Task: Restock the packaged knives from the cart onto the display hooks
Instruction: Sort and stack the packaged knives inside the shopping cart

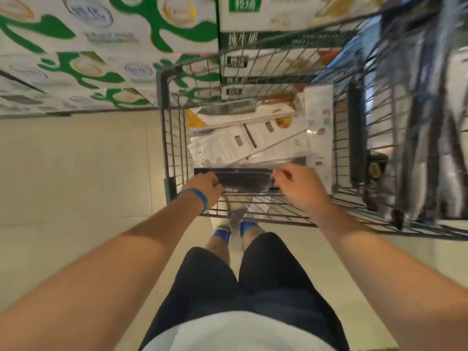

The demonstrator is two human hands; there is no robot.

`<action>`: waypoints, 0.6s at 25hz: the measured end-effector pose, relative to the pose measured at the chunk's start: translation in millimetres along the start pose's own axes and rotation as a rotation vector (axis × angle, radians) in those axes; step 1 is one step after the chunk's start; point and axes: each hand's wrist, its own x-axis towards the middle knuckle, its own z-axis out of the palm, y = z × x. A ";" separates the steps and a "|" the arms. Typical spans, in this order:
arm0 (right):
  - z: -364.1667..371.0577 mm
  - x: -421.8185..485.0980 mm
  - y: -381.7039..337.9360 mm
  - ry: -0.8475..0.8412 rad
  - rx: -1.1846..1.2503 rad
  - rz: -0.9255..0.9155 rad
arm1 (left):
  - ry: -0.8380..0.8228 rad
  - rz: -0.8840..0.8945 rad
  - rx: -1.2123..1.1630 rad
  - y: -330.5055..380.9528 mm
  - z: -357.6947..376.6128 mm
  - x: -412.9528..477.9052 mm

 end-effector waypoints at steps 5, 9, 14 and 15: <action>51.4 87.1 11.8 -0.067 -0.327 -0.034 | 0.110 0.029 0.230 2.0 20.4 63.8; 72.1 137.4 3.3 -0.092 -0.509 -0.144 | 0.099 0.001 0.355 -0.6 20.5 83.9; 81.6 193.2 1.7 -0.285 -0.938 -0.348 | -0.109 0.190 0.577 -11.4 27.4 88.9; 85.5 197.7 2.4 -0.284 -0.964 -0.334 | -0.140 0.221 0.593 -12.9 30.7 88.3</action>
